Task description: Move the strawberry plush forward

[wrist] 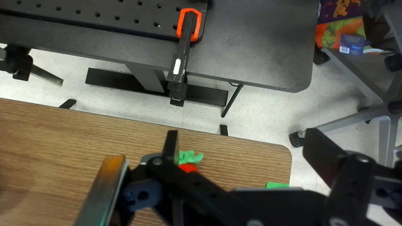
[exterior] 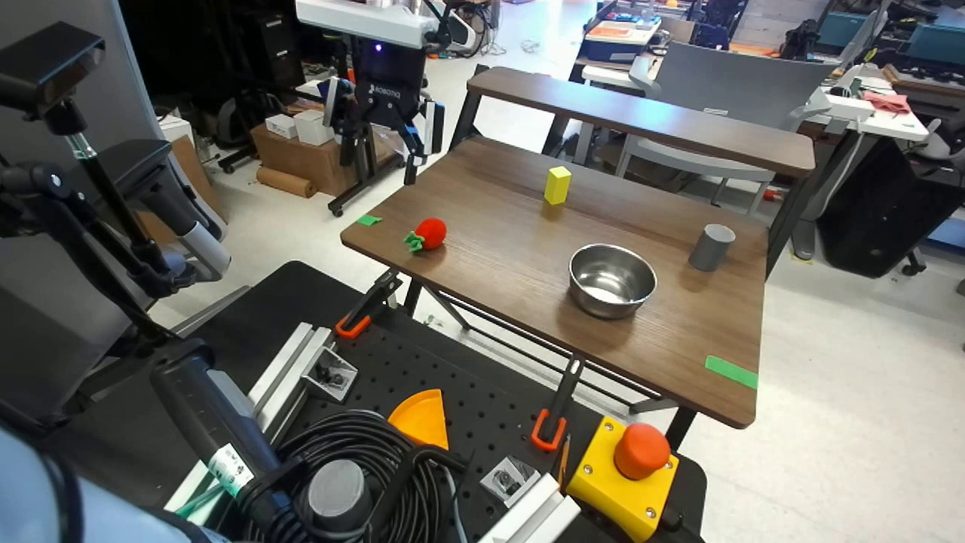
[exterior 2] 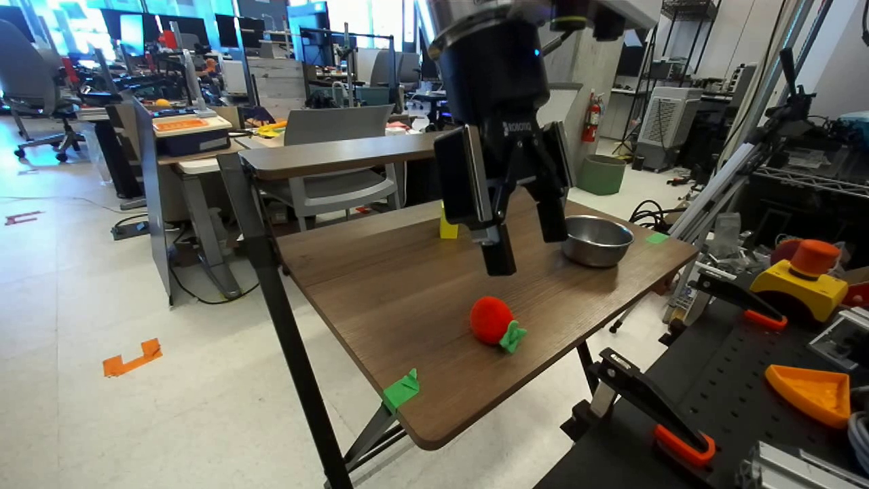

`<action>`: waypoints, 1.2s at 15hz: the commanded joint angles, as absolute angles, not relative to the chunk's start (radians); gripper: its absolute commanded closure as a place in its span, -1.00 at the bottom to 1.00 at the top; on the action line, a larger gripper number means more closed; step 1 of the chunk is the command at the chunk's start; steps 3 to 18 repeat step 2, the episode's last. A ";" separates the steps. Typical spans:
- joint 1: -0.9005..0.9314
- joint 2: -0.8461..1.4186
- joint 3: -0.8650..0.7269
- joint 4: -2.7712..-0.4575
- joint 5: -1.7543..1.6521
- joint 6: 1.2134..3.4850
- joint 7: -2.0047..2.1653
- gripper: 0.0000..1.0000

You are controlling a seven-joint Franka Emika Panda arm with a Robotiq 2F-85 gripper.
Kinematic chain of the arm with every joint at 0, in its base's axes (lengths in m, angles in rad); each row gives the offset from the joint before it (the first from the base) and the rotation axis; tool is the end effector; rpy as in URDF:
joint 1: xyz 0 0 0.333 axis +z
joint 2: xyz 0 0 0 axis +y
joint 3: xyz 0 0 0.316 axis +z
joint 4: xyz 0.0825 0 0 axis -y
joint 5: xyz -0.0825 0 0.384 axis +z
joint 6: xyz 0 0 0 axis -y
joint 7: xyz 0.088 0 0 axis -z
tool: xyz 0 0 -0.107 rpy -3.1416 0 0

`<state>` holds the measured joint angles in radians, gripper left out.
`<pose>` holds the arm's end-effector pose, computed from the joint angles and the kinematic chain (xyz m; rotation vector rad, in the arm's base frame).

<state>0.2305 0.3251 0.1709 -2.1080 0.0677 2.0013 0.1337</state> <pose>0.4836 0.2104 0.2370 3.0384 0.3495 -0.6866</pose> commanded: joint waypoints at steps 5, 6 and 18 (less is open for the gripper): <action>0.229 0.326 0.173 -2.106 0.067 1.999 0.134 -1.00; 0.229 0.326 0.173 -2.106 0.067 1.999 0.134 -1.00; 0.229 0.326 0.173 -2.106 0.067 1.999 0.134 -1.00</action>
